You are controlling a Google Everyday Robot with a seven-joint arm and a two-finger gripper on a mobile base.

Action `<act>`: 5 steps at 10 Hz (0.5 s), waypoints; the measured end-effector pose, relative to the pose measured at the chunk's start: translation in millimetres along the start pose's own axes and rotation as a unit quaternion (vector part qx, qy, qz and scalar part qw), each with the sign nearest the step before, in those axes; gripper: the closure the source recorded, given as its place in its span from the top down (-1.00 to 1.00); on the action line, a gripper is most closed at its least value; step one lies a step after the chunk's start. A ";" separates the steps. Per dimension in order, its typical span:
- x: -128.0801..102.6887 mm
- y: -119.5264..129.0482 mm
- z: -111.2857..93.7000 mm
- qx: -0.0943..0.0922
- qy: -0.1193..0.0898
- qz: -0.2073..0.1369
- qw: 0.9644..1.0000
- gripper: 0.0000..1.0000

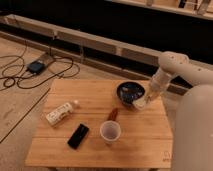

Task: Place the white sponge in the ceramic bowl

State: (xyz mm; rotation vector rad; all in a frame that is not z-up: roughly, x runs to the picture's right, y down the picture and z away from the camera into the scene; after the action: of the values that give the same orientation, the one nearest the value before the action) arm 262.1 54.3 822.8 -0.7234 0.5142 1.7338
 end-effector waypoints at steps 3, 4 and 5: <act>-36.1 8.6 0.0 -0.003 -0.022 -0.014 1.000 -1.00; -45.9 8.1 4.2 -0.005 -0.027 -0.017 0.999 -1.00; -53.9 8.8 9.7 -0.007 -0.029 -0.019 0.999 -0.95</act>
State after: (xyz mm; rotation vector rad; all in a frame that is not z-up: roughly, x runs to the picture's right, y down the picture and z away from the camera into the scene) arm 261.3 21.0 867.1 -0.6875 0.4454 1.7187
